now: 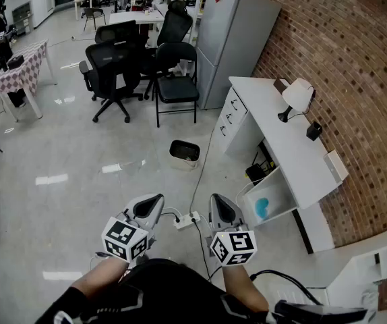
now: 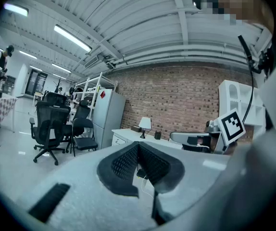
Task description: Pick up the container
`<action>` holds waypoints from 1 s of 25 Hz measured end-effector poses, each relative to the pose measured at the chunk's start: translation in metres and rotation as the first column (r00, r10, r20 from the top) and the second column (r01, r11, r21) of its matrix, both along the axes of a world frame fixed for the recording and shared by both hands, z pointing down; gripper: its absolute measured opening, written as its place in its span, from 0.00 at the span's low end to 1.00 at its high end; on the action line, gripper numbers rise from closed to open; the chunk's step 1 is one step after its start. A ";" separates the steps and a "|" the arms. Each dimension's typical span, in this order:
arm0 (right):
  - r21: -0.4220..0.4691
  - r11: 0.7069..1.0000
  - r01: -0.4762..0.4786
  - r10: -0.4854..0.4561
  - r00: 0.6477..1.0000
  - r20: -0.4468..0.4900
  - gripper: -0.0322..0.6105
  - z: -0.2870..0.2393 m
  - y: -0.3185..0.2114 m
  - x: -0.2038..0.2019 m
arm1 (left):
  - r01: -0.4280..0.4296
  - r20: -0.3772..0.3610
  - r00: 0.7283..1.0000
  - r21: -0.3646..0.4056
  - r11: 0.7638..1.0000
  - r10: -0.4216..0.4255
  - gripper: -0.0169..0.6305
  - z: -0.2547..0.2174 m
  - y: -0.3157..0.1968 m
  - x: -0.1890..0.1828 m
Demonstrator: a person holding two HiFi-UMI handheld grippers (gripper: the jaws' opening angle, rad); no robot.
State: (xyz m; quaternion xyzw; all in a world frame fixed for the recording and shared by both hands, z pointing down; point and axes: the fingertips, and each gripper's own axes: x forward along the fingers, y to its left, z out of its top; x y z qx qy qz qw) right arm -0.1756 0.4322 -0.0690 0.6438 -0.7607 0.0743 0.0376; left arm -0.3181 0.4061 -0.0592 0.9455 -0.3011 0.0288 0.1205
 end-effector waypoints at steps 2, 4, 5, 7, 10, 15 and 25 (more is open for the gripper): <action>-0.002 1.000 -0.001 0.001 1.000 -0.001 0.06 -0.001 0.001 0.001 | 0.000 -0.002 1.000 -0.001 1.000 0.000 0.04 -0.001 0.002 0.001; -0.002 1.000 -0.003 0.003 1.000 -0.002 0.06 -0.002 0.001 0.001 | -0.001 -0.004 1.000 -0.002 1.000 0.001 0.04 -0.002 0.003 0.001; -0.002 1.000 -0.004 0.004 1.000 -0.002 0.06 -0.002 0.001 0.001 | -0.003 -0.004 1.000 -0.003 1.000 0.003 0.04 -0.002 0.003 0.001; -0.001 1.000 -0.005 0.005 1.000 -0.003 0.06 -0.002 -0.001 0.000 | -0.009 -0.006 1.000 -0.005 1.000 0.009 0.04 -0.002 0.002 0.000; -0.001 1.000 -0.004 0.004 1.000 0.007 0.06 -0.004 -0.002 -0.003 | -0.007 -0.007 1.000 -0.005 1.000 0.007 0.04 -0.003 0.001 -0.003; 0.028 0.999 -0.037 0.037 0.999 -0.027 0.06 -0.006 -0.003 -0.008 | -0.005 -0.001 1.000 -0.003 1.000 0.005 0.04 -0.001 -0.002 -0.013; 0.008 0.999 -0.046 0.046 0.999 -0.002 0.06 -0.001 -0.019 -0.038 | -0.019 0.007 1.000 0.003 1.000 0.019 0.04 0.002 -0.015 -0.049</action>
